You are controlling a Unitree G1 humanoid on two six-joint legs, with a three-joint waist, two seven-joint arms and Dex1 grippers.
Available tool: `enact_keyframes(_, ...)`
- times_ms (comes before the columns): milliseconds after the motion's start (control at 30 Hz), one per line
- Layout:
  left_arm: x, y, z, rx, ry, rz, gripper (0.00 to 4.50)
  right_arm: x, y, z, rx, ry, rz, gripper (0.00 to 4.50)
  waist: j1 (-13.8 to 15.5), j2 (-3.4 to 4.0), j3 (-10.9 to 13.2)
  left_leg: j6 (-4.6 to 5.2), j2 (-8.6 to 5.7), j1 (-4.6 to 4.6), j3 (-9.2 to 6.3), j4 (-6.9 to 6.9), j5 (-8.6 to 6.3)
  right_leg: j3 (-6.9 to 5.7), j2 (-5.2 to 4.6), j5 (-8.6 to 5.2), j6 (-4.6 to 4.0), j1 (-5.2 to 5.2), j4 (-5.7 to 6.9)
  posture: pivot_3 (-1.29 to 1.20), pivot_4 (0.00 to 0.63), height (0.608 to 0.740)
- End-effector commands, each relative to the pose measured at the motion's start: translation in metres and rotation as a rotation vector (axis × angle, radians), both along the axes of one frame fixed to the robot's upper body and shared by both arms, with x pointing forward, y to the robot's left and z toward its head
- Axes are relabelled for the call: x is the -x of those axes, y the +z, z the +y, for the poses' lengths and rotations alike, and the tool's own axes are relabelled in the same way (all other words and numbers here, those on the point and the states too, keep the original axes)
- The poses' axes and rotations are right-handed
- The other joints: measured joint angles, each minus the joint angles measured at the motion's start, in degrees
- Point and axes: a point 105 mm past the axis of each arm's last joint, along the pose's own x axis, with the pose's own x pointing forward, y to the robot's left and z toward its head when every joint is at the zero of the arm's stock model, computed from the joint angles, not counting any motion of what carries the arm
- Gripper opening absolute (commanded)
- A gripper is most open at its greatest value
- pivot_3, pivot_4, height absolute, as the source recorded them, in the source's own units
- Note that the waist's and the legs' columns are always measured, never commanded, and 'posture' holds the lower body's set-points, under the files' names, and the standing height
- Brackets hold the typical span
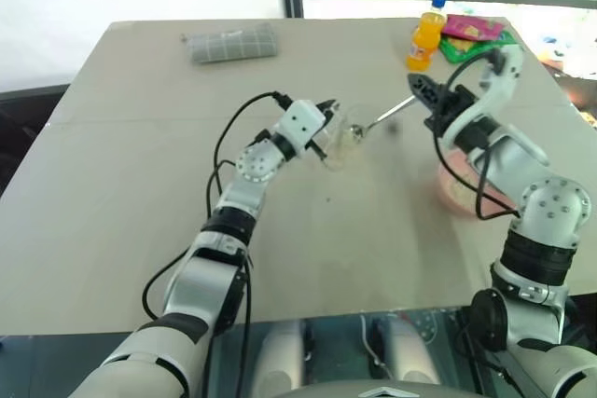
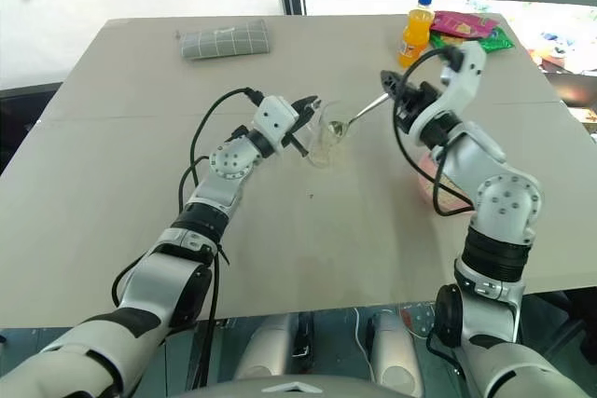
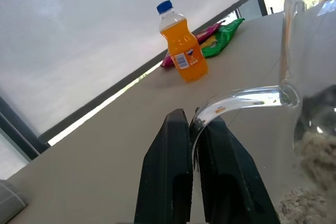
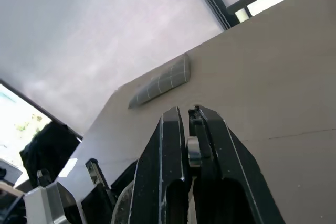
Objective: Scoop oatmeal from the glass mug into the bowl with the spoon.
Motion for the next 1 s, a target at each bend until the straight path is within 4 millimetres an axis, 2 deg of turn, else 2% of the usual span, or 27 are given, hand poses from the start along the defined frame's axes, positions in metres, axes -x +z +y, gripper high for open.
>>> enact_keyframes(33,-0.002,0.02,-0.006,0.071,-0.01,-0.044,0.02,0.009,0.02,-0.011,-0.117,-0.021,-0.028,0.0,0.0,0.0,0.0,0.0,0.0,0.0,0.0,0.01,0.0,0.0,0.0,0.0,0.0,0.0,0.0,0.0,0.15,0.718)
enact_keyframes(300,-0.003,0.028,-0.019,0.122,-0.028,-0.048,0.02,0.014,0.013,-0.034,-0.265,-0.088,0.072,0.0,-0.3,-0.01,0.0,0.01,0.0,-0.01,0.0,0.01,0.0,0.01,0.0,0.0,0.0,0.0,0.01,0.0,0.15,0.718)
enact_keyframes(500,-0.006,0.031,-0.026,0.14,-0.033,-0.046,0.02,0.02,0.012,-0.047,-0.292,-0.126,0.092,0.0,-0.4,-0.01,0.0,0.08,0.0,-0.01,0.0,0.02,-0.05,0.03,0.0,0.0,0.0,-0.01,0.01,0.0,0.15,0.718)
enact_keyframes(667,-0.006,0.027,-0.033,0.124,-0.049,-0.036,0.02,0.027,0.019,-0.061,-0.313,-0.168,0.078,0.0,-0.4,-0.01,0.0,0.19,0.0,0.0,0.01,0.02,-0.11,0.05,0.0,0.0,0.01,-0.01,0.01,0.0,0.15,0.718)
enact_keyframes(1000,-0.003,0.023,-0.05,0.114,-0.095,-0.031,0.02,0.038,0.016,-0.071,-0.367,-0.218,0.096,0.0,-0.4,-0.02,0.0,0.21,-0.01,-0.01,0.02,0.04,-0.12,0.06,0.0,0.0,0.01,-0.01,0.01,0.0,0.15,0.718)
